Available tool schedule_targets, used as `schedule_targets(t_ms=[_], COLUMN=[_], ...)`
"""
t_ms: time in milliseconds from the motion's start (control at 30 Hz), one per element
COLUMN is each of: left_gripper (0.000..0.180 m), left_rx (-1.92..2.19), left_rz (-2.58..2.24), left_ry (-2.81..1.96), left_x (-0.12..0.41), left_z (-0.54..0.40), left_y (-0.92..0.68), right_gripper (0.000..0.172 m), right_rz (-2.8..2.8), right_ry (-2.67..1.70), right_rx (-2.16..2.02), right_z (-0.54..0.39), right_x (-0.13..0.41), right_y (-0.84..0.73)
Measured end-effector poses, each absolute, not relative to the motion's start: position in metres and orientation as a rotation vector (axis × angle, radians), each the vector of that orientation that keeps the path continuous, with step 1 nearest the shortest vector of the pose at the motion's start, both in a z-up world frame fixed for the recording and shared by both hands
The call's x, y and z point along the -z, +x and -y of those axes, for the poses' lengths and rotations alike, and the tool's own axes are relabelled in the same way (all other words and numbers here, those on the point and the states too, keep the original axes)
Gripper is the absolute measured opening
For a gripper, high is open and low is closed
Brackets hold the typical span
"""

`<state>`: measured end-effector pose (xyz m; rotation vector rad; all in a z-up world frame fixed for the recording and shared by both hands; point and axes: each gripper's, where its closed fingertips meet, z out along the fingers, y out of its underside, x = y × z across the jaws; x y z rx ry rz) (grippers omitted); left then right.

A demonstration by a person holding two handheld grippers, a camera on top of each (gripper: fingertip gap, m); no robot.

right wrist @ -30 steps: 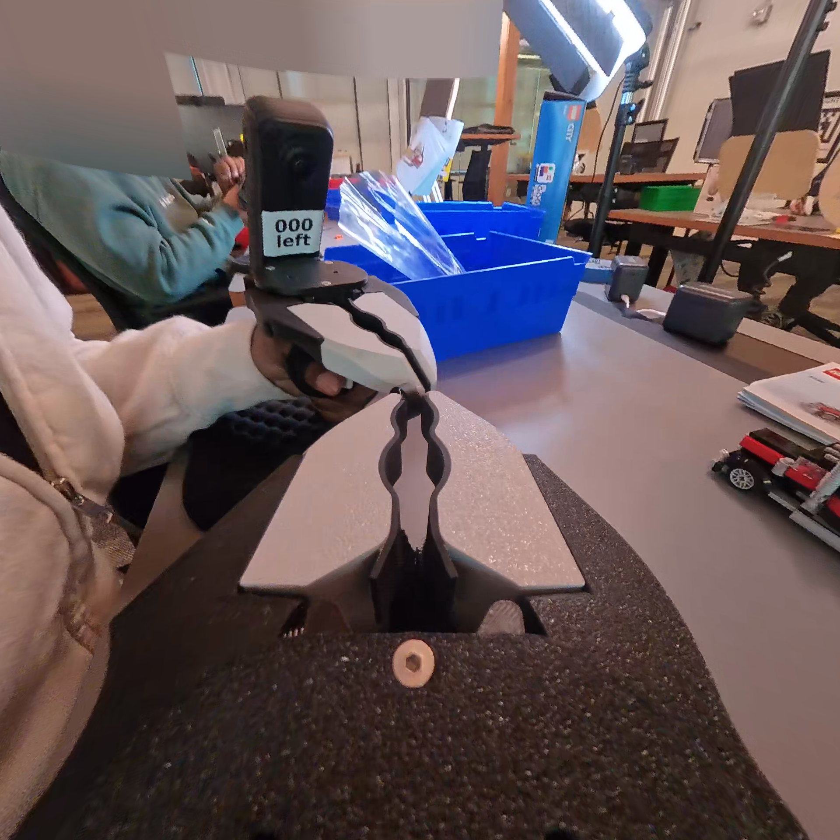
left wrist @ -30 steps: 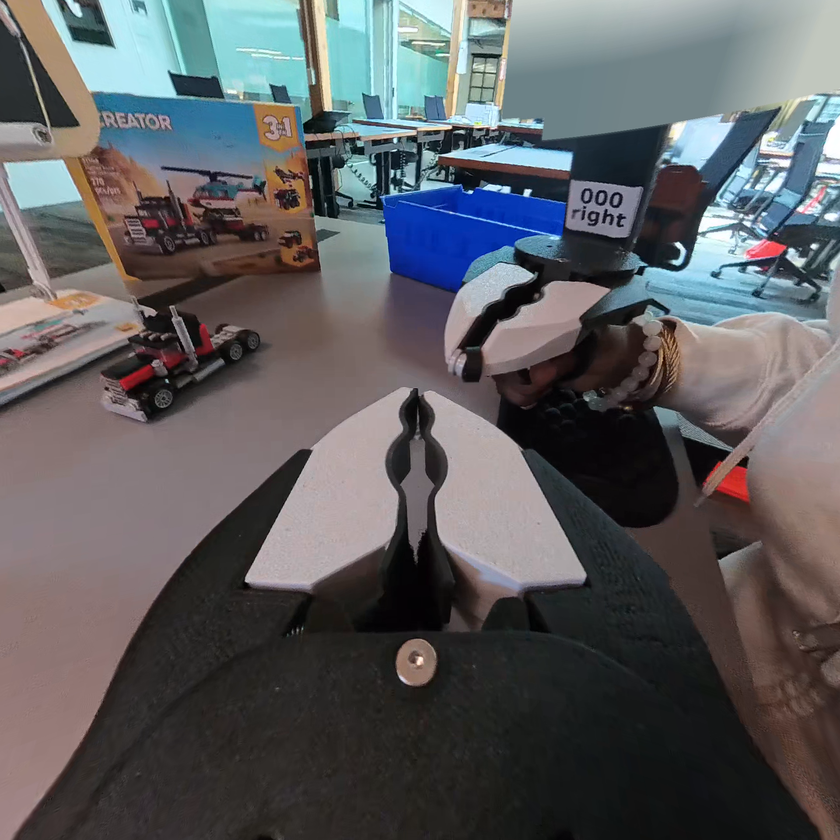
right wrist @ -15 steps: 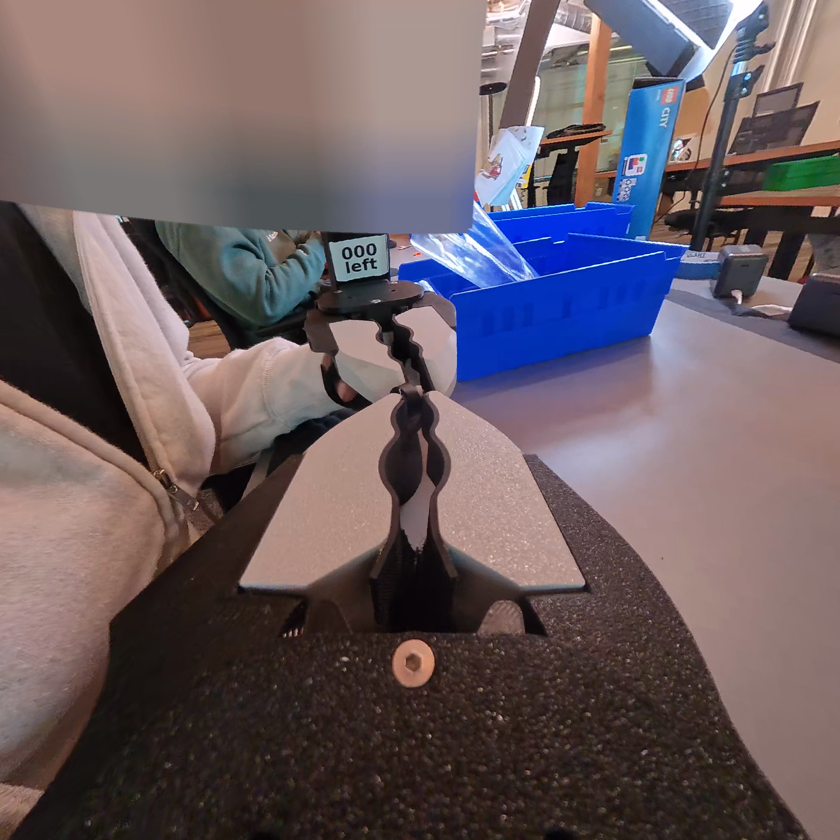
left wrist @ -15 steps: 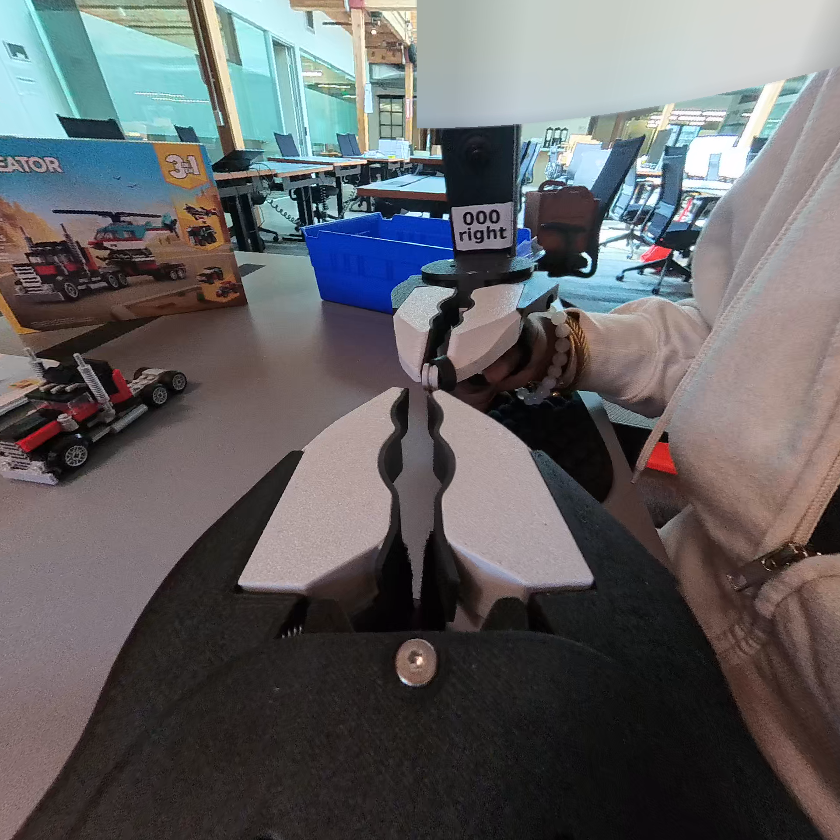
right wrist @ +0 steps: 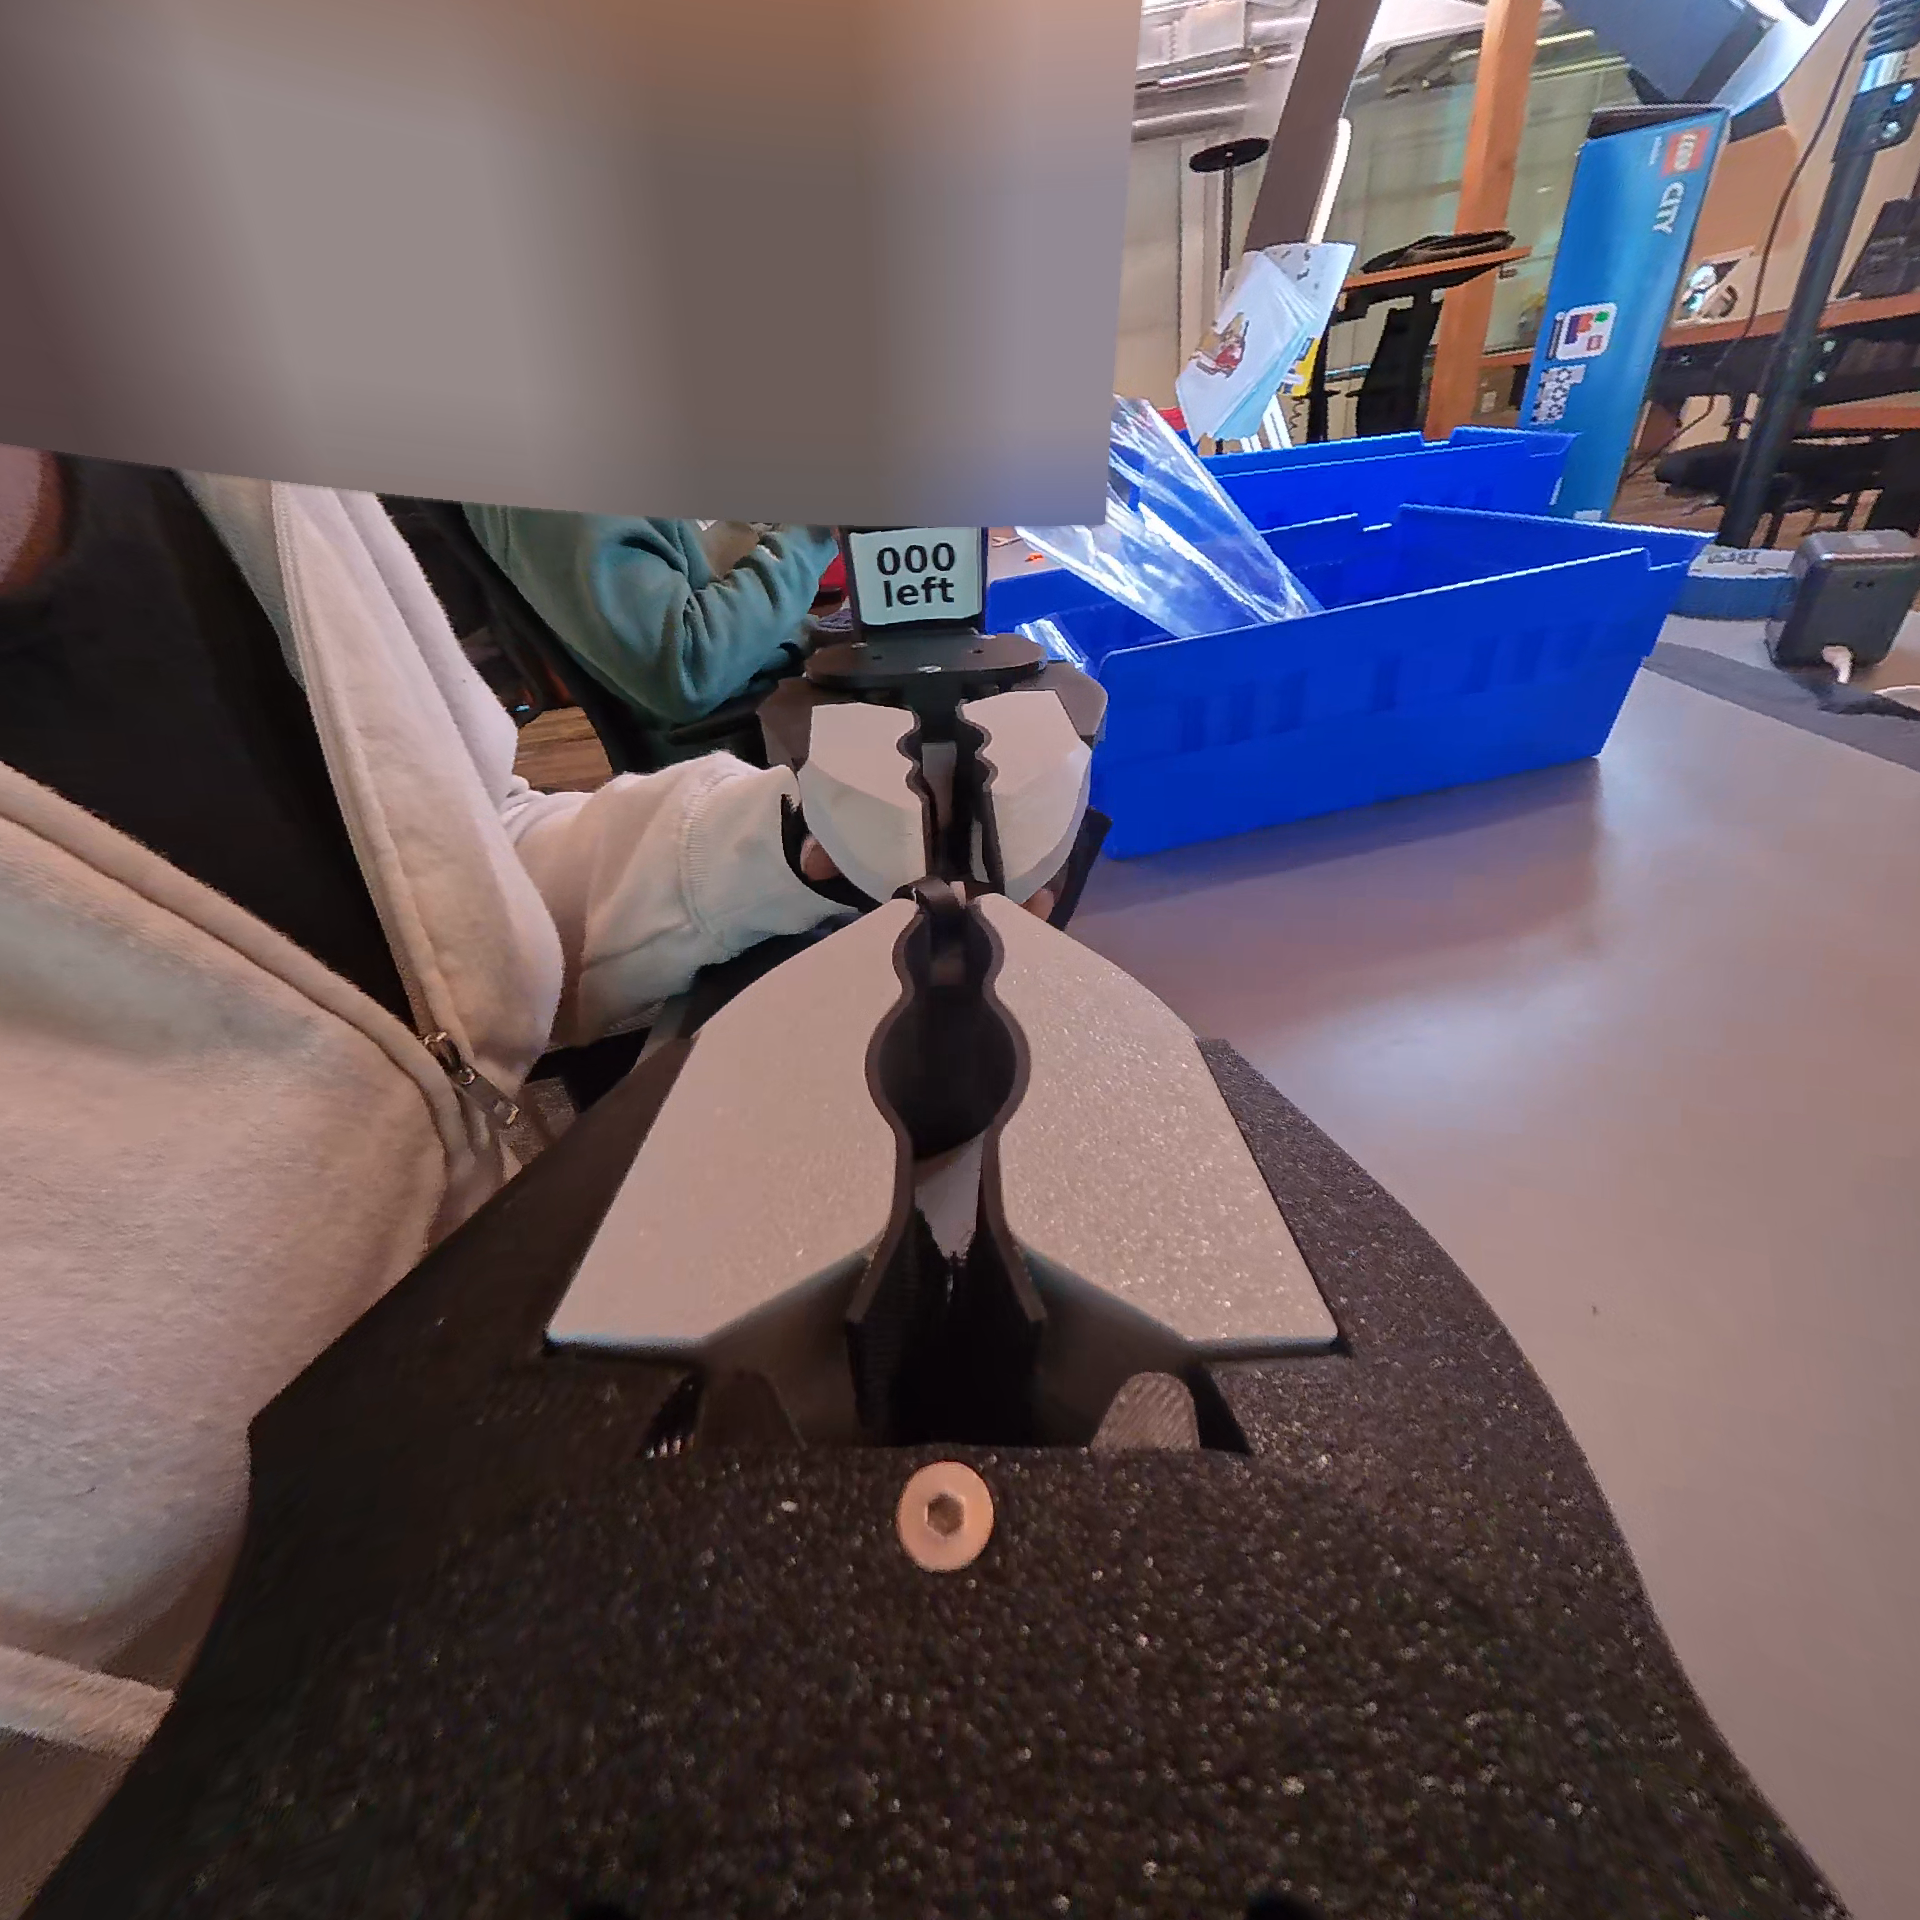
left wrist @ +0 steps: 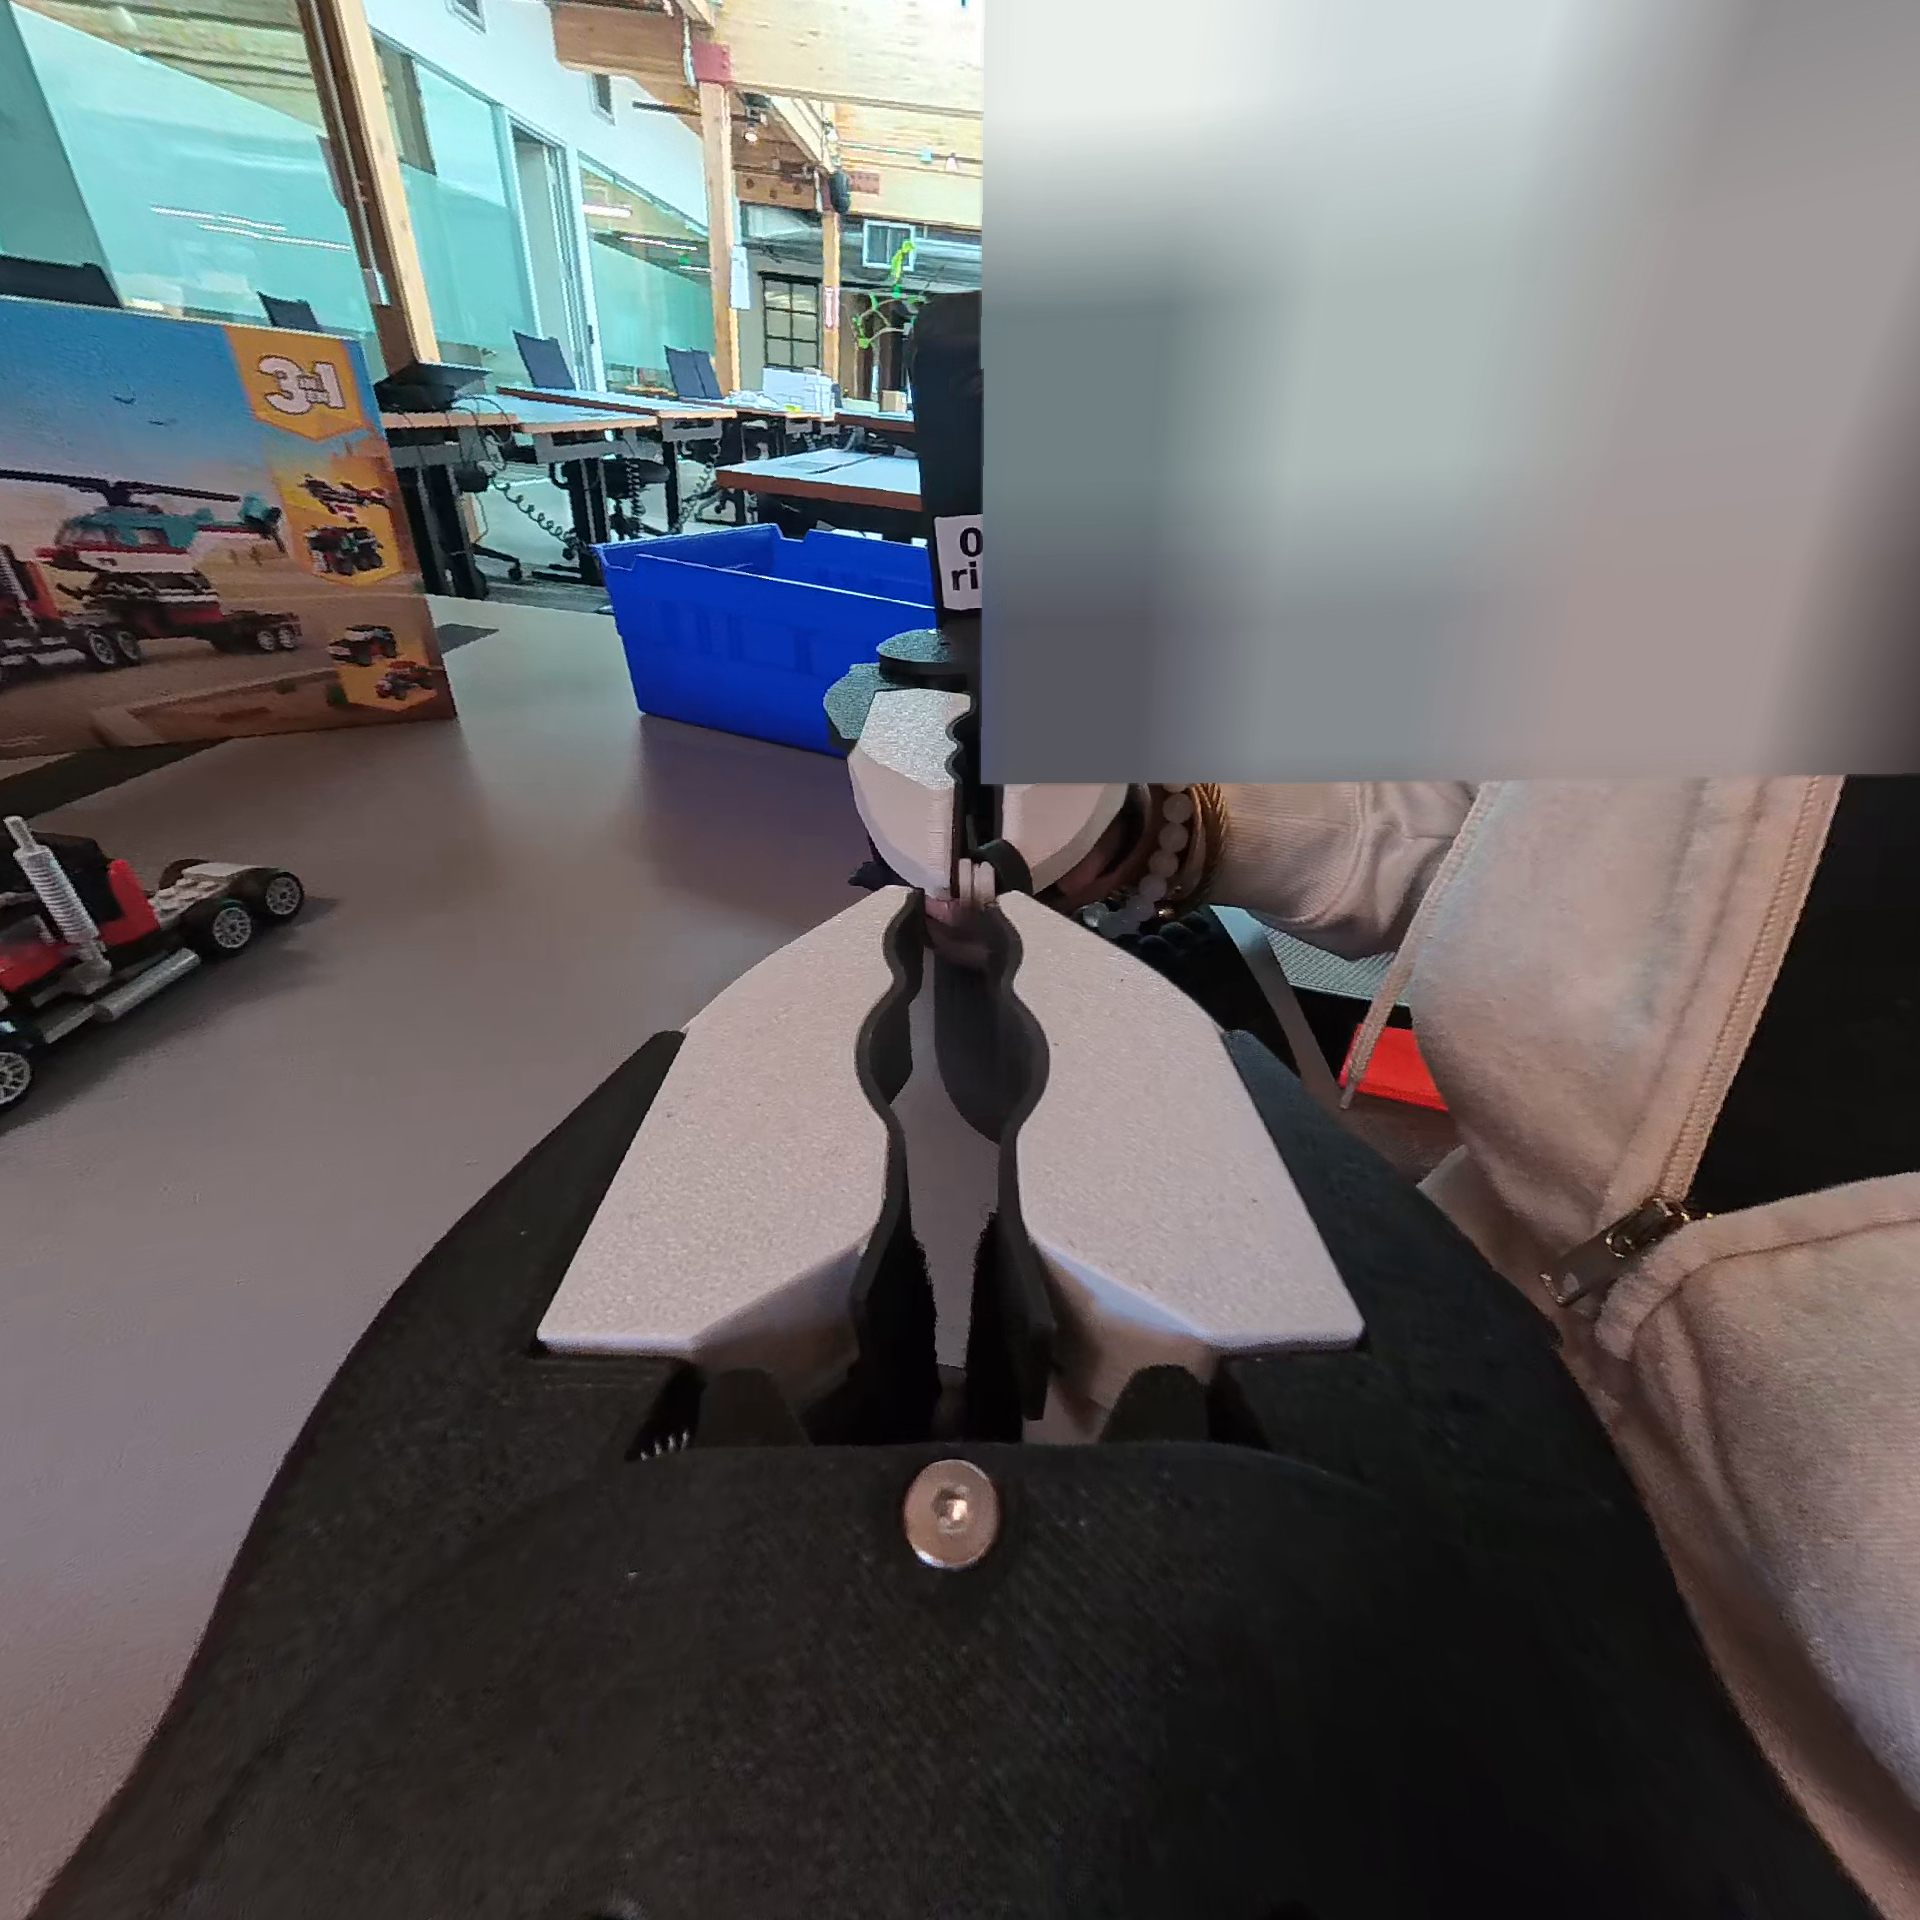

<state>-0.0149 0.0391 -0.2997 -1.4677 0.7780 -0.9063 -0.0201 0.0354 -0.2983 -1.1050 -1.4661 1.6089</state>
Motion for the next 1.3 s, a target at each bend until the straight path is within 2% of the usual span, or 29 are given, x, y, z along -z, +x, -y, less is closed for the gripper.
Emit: schedule_targets(t_ms=[233, 1067, 1167, 1300], left_gripper=[0.016, 0.006, 0.006, 0.006], left_rx=[0.999, 1.131, 1.126, 1.08], left_rz=[-0.775, -0.819, -0.735, -0.674], left_ry=[-1.443, -1.401, -1.382, -1.409], left_x=[0.296, 0.294, 0.288, 0.289], left_z=[-0.033, -0.019, -0.025, -0.033], left_y=[-0.015, -0.01, -0.019, -0.027], right_gripper=[0.006, 0.006, 0.01, 0.004], right_rz=[1.499, 1.531, 1.465, 1.408], right_ry=[-1.089, -1.018, -1.01, -0.954], right_rx=[-1.639, -1.69, -1.626, -1.432], right_z=[-0.031, -0.019, -0.026, -0.036], right_x=[0.3, 0.294, 0.289, 0.284], right_y=[-0.022, -0.02, -0.025, -0.03])
